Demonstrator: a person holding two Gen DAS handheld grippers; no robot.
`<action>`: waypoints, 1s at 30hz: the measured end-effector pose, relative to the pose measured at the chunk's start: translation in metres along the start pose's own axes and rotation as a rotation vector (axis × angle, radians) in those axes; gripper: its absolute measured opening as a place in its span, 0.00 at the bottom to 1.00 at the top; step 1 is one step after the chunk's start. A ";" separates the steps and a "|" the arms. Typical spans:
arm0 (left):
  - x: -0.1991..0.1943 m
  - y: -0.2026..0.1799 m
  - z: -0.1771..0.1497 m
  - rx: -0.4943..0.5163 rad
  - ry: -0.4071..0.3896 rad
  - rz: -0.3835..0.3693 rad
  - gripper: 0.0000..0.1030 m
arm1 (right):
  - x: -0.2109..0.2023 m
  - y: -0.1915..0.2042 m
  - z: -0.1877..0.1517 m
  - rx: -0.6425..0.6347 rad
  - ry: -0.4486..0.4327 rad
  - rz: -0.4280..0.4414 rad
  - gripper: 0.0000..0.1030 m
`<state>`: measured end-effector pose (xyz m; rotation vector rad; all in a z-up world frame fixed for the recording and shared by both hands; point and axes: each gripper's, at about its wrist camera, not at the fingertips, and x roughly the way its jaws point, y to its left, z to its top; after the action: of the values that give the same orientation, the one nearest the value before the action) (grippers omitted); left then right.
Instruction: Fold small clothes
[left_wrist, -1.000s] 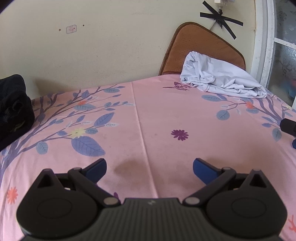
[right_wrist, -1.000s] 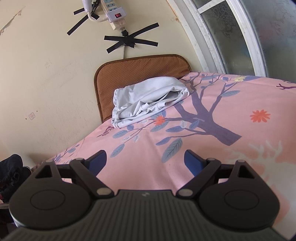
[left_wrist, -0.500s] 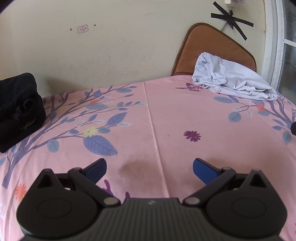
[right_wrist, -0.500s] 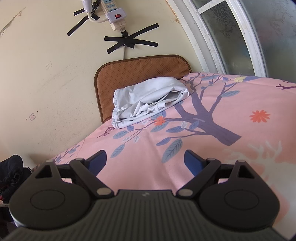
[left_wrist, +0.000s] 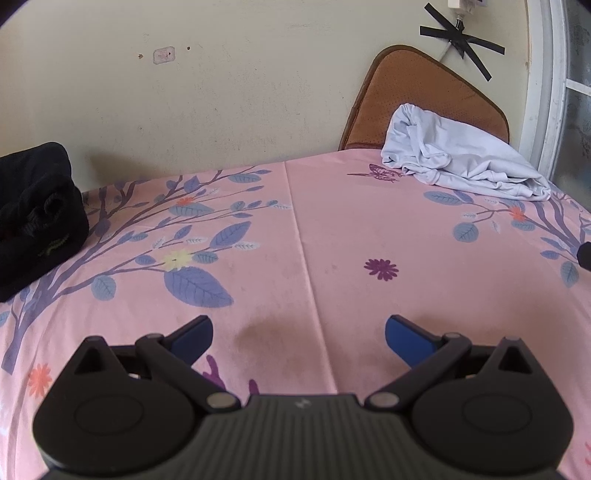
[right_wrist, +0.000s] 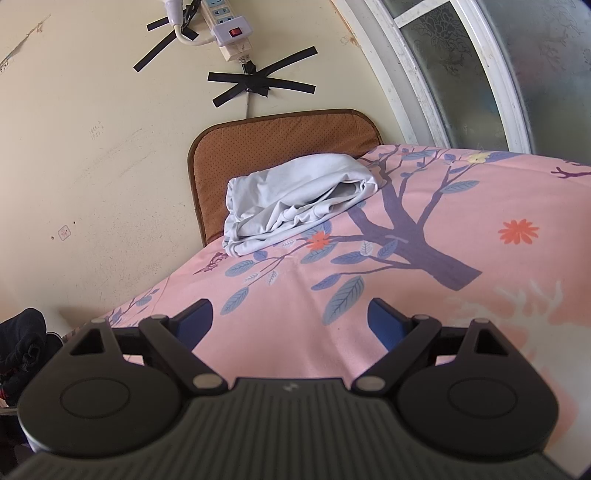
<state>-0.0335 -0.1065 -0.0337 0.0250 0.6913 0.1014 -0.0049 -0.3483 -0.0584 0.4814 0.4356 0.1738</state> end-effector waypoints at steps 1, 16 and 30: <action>0.000 0.000 0.000 0.000 -0.002 0.008 1.00 | 0.000 0.000 0.000 0.000 0.000 0.000 0.90; -0.002 0.001 0.001 0.005 -0.033 0.059 1.00 | 0.000 0.000 0.000 -0.001 0.000 0.000 0.90; -0.002 0.000 0.000 0.010 -0.028 0.070 1.00 | 0.000 0.000 0.001 -0.001 0.001 0.000 0.90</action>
<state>-0.0349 -0.1066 -0.0320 0.0601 0.6636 0.1641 -0.0047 -0.3488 -0.0579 0.4806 0.4363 0.1740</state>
